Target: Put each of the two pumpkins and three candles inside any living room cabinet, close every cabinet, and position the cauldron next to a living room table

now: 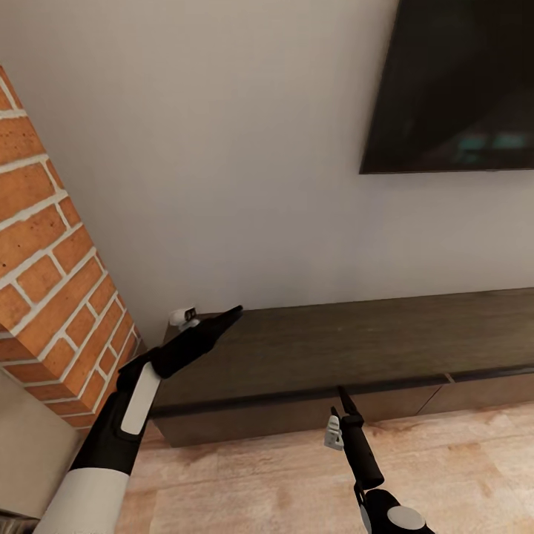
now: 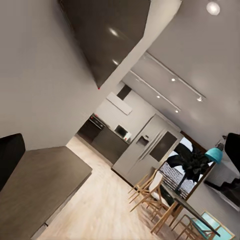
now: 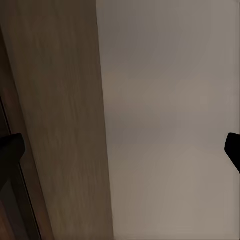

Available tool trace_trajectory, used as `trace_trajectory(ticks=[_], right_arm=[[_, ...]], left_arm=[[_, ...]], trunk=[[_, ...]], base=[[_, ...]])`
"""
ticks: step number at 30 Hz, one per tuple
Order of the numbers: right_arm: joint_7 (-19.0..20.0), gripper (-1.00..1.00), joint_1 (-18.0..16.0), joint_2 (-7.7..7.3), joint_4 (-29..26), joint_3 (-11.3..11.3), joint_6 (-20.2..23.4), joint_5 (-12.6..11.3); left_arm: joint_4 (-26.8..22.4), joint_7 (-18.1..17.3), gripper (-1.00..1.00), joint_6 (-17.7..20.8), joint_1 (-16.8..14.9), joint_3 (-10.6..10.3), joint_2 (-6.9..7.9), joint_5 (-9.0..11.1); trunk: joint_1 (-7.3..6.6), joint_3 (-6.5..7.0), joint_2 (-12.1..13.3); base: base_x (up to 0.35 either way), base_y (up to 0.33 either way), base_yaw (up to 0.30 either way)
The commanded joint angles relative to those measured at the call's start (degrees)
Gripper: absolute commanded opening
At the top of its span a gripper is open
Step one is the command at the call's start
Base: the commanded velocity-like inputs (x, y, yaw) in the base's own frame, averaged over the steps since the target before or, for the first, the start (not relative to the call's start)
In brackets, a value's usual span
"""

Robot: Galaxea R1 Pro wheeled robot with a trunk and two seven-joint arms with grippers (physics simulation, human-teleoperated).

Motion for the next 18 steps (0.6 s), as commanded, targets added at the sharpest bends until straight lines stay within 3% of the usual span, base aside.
trace_trajectory(ticks=[1, 12, 18], right_arm=[[0.0, 1.0, 0.0, 0.01, 0.0, 0.0, 0.0, 0.0], [0.0, 1.0, 0.0, 0.05, 0.0, 0.0, 0.0, 0.0], [0.0, 1.0, 0.0, 0.05, 0.0, 0.0, 0.0, 0.0]], left_arm=[[0.0, 0.0, 1.0, 0.0, 0.0, 0.0, 0.02, 0.0], [-0.1, -0.3, 1.0, -0.1, 0.2, 0.0, -0.16, 0.2], [-0.5, -0.3, 1.0, -0.1, 0.2, -0.1, -0.39, 0.1]], trunk=[[0.0, 0.0, 0.0], [0.0, 0.0, 0.0], [1.32, -1.08, -2.4]], base=[[0.0, 0.0, 0.0], [0.0, 0.0, 0.0], [0.0, 0.0, 0.0]])
